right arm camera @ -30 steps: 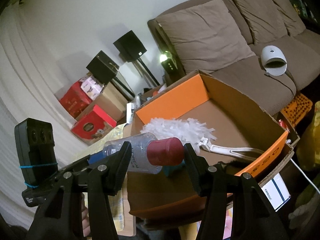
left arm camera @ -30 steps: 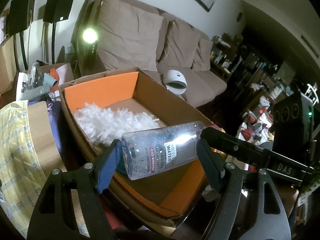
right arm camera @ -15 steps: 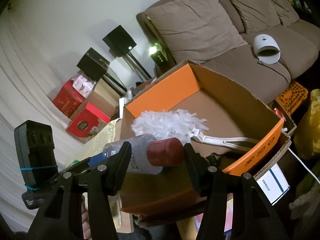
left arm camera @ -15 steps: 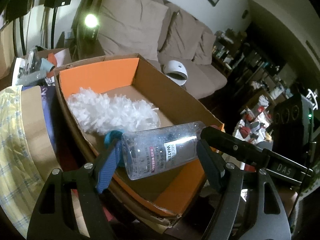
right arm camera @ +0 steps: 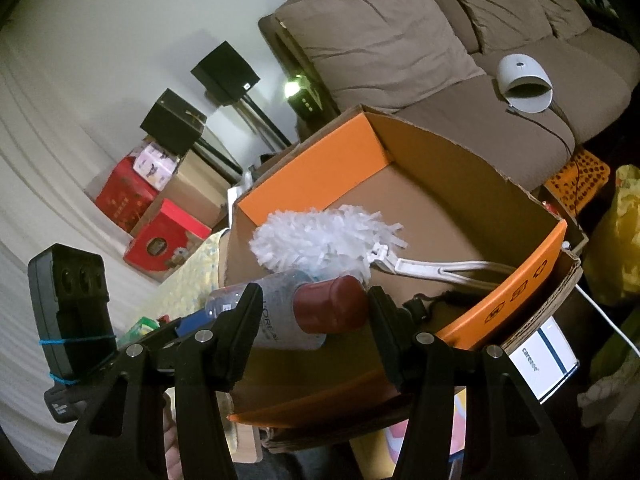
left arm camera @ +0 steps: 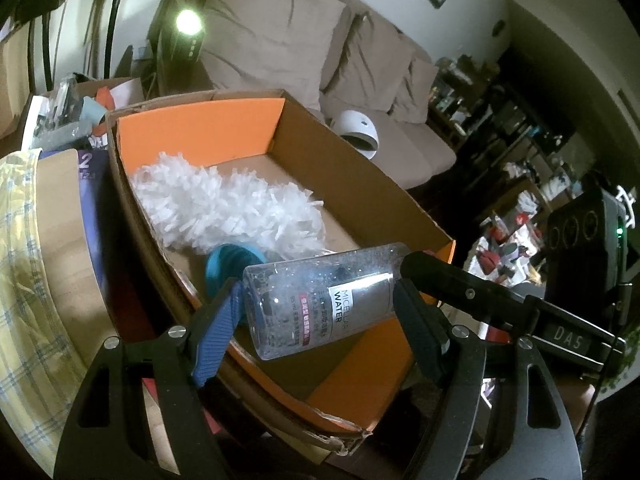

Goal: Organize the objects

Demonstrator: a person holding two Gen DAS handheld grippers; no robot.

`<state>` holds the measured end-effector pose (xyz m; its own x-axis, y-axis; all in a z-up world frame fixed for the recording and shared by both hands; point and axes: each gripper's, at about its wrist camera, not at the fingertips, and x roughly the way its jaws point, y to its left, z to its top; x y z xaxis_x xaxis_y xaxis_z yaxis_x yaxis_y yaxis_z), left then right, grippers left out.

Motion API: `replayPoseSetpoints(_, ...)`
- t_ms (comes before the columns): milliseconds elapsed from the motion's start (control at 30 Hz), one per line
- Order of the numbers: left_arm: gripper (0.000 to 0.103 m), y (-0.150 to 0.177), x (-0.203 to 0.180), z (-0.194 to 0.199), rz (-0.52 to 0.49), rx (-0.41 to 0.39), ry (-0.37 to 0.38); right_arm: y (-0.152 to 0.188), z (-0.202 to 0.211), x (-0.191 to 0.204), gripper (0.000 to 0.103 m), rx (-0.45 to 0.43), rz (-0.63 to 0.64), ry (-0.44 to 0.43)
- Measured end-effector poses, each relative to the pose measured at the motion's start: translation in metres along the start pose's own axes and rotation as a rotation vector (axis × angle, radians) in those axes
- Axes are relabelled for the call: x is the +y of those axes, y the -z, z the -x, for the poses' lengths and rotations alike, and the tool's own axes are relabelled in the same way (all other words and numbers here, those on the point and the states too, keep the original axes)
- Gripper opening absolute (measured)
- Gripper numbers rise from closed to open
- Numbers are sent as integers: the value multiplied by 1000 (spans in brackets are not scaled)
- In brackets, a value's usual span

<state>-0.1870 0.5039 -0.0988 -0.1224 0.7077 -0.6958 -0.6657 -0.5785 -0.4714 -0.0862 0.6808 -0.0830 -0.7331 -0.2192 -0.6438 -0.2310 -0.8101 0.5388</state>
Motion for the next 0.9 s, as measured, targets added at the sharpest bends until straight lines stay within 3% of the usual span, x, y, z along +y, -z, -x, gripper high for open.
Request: replayPoseSetpoints(900,69,-2,-10,-15,11,21,-2,-2,4,-12,55,-19,-18,55)
